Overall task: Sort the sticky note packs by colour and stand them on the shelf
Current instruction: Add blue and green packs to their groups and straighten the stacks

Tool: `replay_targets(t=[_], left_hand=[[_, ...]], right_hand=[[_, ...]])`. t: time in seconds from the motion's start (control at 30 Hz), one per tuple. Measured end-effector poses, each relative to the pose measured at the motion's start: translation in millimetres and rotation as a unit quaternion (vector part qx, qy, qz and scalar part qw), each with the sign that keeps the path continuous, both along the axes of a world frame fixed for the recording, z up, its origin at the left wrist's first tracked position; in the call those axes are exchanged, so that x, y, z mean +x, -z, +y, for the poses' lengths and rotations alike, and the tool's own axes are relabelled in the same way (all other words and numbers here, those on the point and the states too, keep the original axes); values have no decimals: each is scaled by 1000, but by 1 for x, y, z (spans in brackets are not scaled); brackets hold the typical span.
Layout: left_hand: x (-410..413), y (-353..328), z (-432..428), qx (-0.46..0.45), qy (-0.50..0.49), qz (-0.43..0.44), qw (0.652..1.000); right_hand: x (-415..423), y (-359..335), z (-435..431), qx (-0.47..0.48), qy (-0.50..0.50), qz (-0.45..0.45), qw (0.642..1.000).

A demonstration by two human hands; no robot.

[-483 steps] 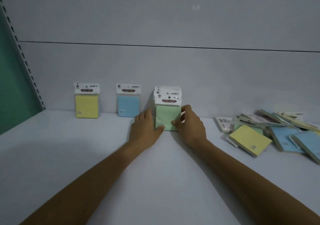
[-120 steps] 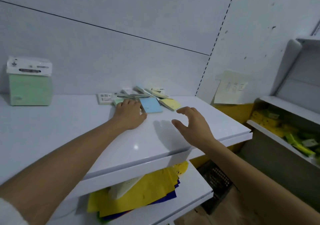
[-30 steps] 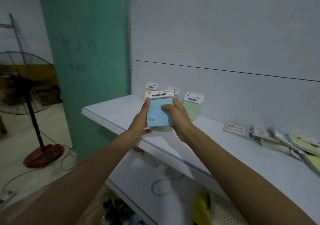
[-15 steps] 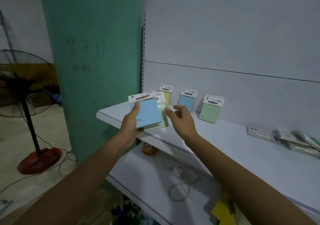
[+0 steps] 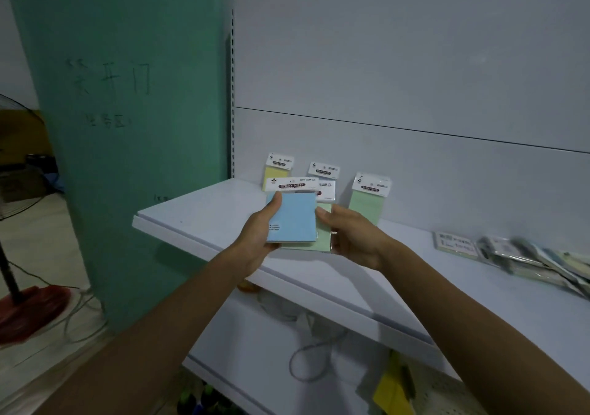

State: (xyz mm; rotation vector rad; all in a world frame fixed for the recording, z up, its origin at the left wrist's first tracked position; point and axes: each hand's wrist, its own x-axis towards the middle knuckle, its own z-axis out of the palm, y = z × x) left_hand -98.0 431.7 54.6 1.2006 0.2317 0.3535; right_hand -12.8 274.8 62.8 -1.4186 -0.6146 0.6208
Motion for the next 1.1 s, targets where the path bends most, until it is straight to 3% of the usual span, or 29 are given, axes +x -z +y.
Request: replay_targets(t=[0.37,0.53,0.73,1.1], left_hand=[[70,-10,-41,37,90,-2,995],[102,-11,-68,19,53,-18,998],[126,7,-86,-12,12,18,1000],[154,9,-41,10,83,64,994]], right_hand=[[59,-6,-56,17,38,-5,999],[79,1,-84,18,186,-61,980],[97,18,-113,37,314,-28,948],[111,23,-90,64,424,16,903]])
